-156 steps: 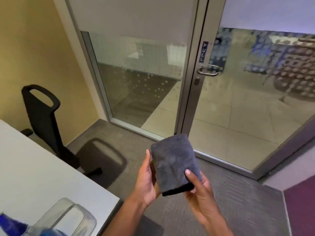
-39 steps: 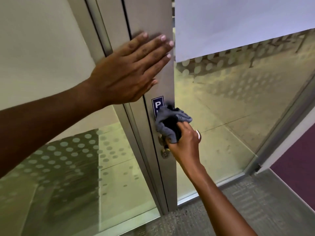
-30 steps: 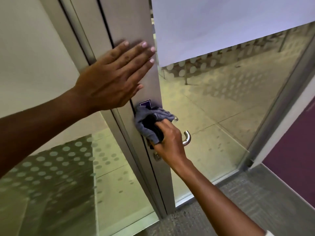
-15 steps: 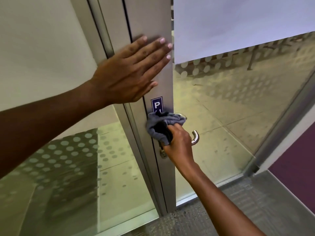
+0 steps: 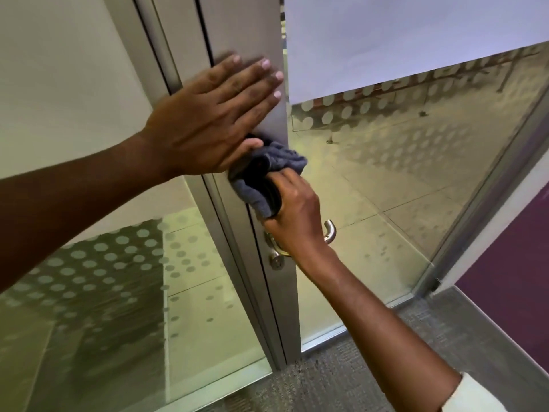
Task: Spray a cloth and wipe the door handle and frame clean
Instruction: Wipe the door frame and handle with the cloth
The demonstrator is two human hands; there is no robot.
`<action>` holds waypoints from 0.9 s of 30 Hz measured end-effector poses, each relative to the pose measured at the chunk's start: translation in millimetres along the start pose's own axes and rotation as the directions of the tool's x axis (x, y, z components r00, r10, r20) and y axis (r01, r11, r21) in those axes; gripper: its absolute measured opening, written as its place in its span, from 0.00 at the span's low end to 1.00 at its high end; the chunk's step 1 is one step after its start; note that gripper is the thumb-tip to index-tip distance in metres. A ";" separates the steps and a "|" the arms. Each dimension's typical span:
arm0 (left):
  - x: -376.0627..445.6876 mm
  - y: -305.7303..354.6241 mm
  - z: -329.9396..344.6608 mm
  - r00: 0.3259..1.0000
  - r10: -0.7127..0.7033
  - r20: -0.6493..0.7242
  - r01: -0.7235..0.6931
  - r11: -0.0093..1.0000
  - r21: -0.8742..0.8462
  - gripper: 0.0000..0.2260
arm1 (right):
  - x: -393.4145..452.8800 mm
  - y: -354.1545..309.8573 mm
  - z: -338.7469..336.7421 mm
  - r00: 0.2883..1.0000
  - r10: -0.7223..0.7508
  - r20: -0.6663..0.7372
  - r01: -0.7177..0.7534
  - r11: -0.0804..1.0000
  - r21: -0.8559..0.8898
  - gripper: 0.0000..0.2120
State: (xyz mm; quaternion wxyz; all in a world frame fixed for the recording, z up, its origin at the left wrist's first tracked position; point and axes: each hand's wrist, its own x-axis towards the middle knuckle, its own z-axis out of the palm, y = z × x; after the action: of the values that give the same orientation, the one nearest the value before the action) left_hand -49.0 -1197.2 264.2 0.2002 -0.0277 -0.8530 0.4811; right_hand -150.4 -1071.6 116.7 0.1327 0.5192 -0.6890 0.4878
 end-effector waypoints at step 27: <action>-1.1 -1.6 4.6 1.000 -0.011 -0.010 0.011 1.000 0.001 0.32 | -40.1 31.2 13.8 0.962 0.128 0.241 -0.122 0.992 -0.039 0.22</action>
State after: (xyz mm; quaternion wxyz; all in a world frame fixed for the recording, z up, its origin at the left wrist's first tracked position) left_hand -49.5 -1202.1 263.0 0.2072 -0.0253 -0.8519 0.4803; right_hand -155.2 -1059.8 65.7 0.0225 0.5290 -0.7371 0.4199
